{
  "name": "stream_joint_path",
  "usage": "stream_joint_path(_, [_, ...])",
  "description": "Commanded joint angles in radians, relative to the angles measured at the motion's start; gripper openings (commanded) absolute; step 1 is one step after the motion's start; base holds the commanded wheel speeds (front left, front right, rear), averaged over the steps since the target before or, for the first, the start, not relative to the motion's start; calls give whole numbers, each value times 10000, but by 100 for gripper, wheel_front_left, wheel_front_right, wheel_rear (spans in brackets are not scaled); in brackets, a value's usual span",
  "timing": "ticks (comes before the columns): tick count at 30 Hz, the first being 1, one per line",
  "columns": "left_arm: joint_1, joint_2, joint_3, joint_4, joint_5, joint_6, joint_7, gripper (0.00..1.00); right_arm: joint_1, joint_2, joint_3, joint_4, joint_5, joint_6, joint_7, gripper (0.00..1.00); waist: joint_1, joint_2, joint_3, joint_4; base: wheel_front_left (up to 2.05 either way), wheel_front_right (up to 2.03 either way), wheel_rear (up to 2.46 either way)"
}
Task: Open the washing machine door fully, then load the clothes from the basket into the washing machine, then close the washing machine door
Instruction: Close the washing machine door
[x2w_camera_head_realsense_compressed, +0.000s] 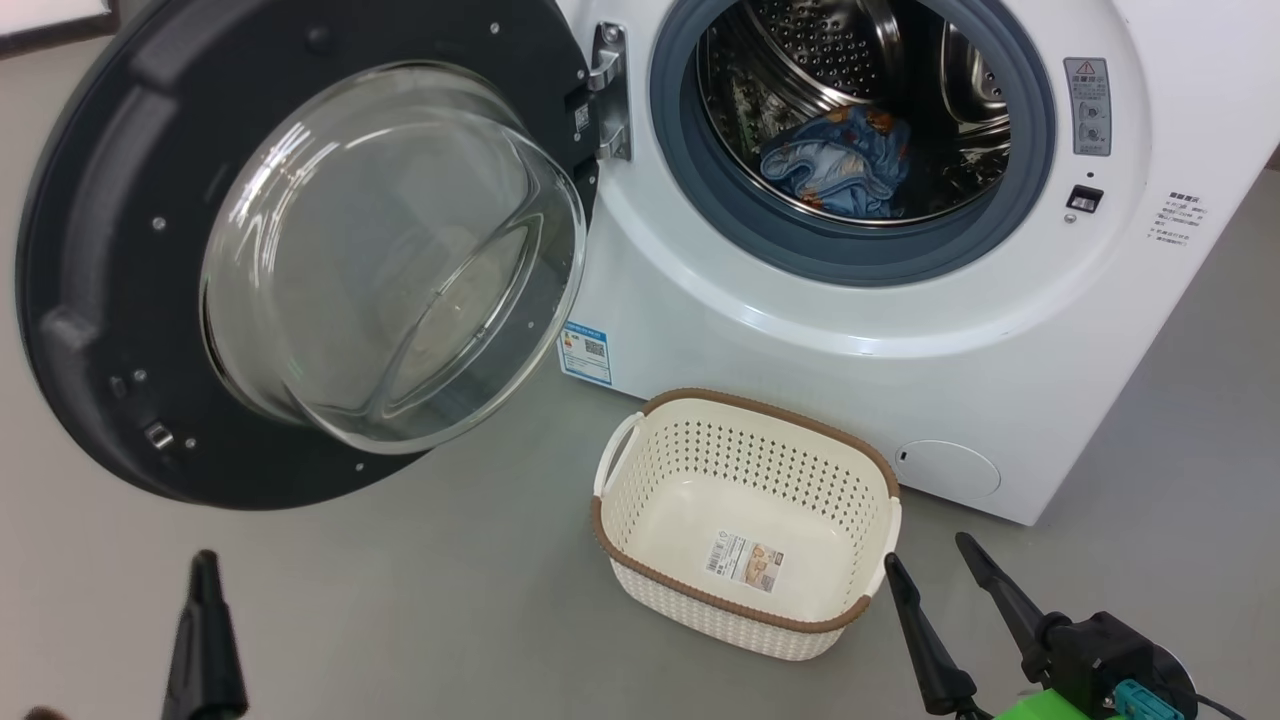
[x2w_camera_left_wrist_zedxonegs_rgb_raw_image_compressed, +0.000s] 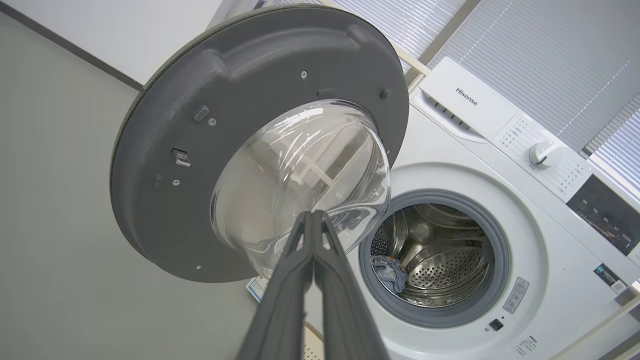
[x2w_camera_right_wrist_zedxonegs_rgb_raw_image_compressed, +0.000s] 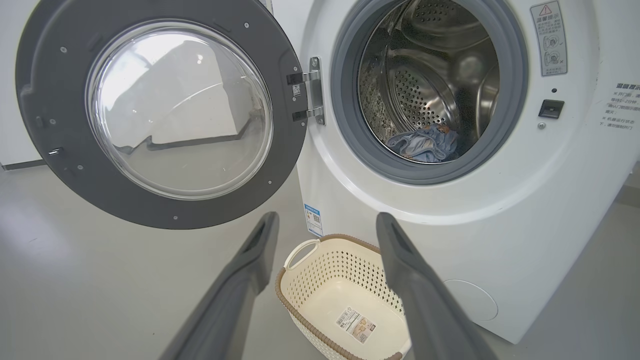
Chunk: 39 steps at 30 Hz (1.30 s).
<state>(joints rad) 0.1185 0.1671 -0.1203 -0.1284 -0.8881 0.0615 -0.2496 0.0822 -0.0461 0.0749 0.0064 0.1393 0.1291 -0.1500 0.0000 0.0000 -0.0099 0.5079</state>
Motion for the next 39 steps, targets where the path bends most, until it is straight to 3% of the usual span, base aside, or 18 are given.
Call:
stream_joint_path(1, [-202,-178,640,-356,-631,-353,-122,0,-226,-41,198,-308,28,16,20,100,0,0,2,13,0,0,0])
stream_joint_path(4, [-182,-744,1261,-631,-2856,-1219,-109,0,-236,-41,205,-342,28,16,37,100,0,0,17,13,0,0,0])
stream_joint_path(6, [-203,-933,1601,-883,-4473,-1531,-22,0,-242,-41,203,-367,26,16,50,100,0,0,42,11,0,0,0])
stream_joint_path(12, [-515,-1105,2734,-1681,-8314,-1854,109,0,-250,-41,131,-458,16,16,100,100,0,0,153,13,0,0,0])
stream_joint_path(16, [-1133,-983,3754,-1934,-9764,-1895,266,0,-271,-41,95,-535,-8,16,135,100,0,0,261,15,0,0,0])
stream_joint_path(20, [-2112,-94,4737,-1397,-10338,-1883,471,0,-304,-41,58,-646,-74,16,196,100,0,0,409,1,0,0,0])
stream_joint_path(25, [-3651,1290,5263,149,-10591,-1503,801,0,-427,-41,50,-763,-177,16,300,100,0,0,638,-82,0,0,0])
stream_joint_path(32, [-5658,3175,4958,3056,-10333,-812,1577,0,-684,-134,153,-853,-275,16,438,100,0,0,1033,-313,0,0,0])
stream_joint_path(39, [-6878,4240,4224,5323,-9855,-378,2354,0,-858,-252,232,-882,-267,16,474,100,0,0,1288,-539,0,0,0])
